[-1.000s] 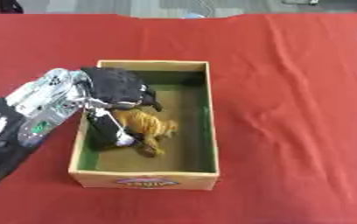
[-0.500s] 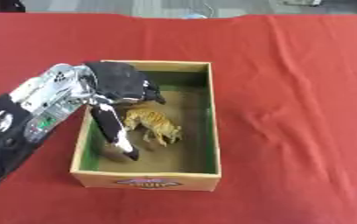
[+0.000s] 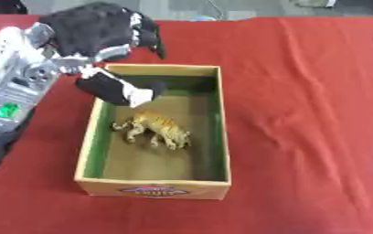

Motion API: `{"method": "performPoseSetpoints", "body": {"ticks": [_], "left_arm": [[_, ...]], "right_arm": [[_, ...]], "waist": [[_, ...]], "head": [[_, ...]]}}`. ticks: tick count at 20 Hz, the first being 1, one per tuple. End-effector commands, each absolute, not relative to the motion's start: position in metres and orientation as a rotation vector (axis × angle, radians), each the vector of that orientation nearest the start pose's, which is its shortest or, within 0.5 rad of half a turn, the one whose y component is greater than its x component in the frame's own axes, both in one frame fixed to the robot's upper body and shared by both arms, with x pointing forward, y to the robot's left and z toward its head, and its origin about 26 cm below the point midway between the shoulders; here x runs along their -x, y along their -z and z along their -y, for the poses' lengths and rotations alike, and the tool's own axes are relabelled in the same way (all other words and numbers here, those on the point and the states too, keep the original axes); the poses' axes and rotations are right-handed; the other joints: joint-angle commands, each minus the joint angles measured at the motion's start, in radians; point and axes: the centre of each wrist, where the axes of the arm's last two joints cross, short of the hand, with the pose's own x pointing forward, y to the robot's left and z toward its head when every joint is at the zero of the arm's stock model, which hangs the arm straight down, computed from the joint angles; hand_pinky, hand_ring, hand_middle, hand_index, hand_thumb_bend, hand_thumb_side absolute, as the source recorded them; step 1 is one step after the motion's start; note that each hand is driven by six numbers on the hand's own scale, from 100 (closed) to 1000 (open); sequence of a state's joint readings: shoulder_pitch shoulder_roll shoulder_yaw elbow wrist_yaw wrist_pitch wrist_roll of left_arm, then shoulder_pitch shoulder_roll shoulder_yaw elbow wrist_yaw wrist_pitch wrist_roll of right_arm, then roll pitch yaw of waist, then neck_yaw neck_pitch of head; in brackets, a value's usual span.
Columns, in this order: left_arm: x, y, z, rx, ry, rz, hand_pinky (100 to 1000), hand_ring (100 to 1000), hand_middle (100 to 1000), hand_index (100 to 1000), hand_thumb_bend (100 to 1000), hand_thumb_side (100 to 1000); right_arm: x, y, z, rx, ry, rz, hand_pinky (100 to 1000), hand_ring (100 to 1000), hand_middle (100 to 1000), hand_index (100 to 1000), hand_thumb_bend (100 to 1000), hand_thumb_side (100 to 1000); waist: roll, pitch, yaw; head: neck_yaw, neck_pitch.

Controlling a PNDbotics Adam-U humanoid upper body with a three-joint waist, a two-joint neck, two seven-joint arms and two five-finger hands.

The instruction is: Pick up objects on the table and place them in the box.

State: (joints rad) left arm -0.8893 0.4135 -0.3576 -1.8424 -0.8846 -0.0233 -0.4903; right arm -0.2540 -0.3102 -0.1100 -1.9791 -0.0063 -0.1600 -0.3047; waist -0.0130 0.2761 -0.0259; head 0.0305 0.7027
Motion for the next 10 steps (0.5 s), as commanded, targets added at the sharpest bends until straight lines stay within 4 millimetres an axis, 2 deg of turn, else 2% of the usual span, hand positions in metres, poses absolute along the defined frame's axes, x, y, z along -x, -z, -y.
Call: {"method": "performPoseSetpoints", "body": {"ticks": [1,5,10], "left_arm": [[-0.309,-0.333,-0.153,1.137,-1.674,-2.773,503,550,512,676,100,548],[-0.3,-0.337,-0.171,0.945,-1.3,-3.087,463,518,481,659,100,500],[-0.302,-0.338,-0.194,0.797,-0.863,-3.283,436,494,466,642,100,481]], "right_arm": [[-0.294,-0.199,0.292,0.391,0.083,2.456,864,611,576,718,100,693],[-0.294,-0.199,0.292,0.396,0.091,2.459,864,612,576,718,100,694],[-0.294,-0.2,0.293,0.4,0.099,2.466,863,613,577,718,100,692]], "waist": [[-0.005,-0.022,0.004],[-0.008,-0.024,0.013],[-0.013,-0.027,0.022]], "head": [[-0.008,0.007],[-0.015,0.015],[-0.021,0.024]]}}
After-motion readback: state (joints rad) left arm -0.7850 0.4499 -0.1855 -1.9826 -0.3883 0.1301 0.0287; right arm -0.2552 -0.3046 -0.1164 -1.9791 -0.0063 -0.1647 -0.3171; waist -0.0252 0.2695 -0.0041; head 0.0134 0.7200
